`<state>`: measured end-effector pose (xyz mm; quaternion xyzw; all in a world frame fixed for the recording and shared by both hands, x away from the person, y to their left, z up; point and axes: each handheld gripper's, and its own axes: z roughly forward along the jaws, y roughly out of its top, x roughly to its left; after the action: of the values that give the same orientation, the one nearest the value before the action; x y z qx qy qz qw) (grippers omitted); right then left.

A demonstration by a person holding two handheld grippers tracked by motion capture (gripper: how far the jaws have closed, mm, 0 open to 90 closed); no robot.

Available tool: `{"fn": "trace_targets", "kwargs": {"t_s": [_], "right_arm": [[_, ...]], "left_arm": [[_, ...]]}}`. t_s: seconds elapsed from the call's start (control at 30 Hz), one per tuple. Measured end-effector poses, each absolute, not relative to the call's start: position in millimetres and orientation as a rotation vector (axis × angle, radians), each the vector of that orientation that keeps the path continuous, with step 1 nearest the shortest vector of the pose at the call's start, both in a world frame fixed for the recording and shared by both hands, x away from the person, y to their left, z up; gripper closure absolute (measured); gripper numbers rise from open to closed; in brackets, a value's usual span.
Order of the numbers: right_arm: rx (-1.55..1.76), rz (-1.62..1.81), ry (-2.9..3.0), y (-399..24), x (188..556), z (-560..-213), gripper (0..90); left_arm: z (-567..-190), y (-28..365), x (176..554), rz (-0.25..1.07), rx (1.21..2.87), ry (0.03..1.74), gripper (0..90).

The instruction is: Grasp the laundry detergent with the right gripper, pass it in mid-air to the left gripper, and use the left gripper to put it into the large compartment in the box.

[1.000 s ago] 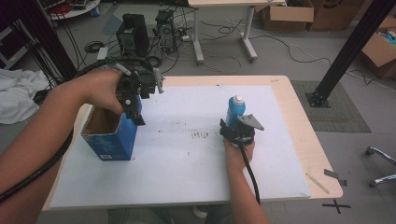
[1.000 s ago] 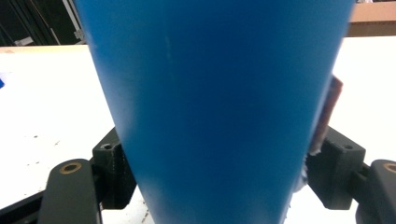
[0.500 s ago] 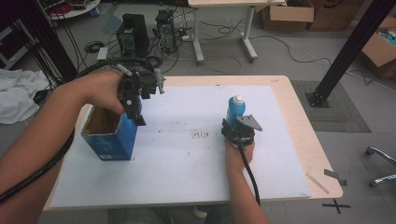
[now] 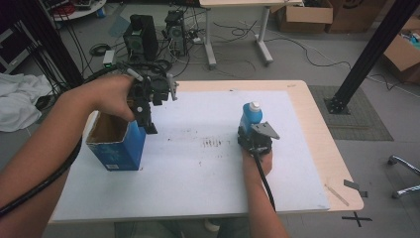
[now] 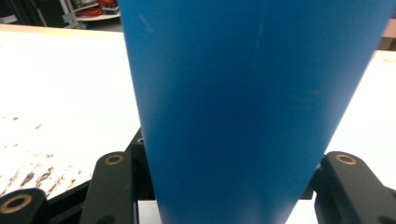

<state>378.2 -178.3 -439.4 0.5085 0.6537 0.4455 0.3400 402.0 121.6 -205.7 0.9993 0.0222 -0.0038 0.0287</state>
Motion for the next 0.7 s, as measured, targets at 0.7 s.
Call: {"fn": "trace_targets", "kwargs": {"t_s": [0.7], "right_arm": [[1.18,1.44,1.838,-202,363,-412,45.4]], "left_arm": [[-200,116,399,0.003,3.077,0.051,0.1]]}}
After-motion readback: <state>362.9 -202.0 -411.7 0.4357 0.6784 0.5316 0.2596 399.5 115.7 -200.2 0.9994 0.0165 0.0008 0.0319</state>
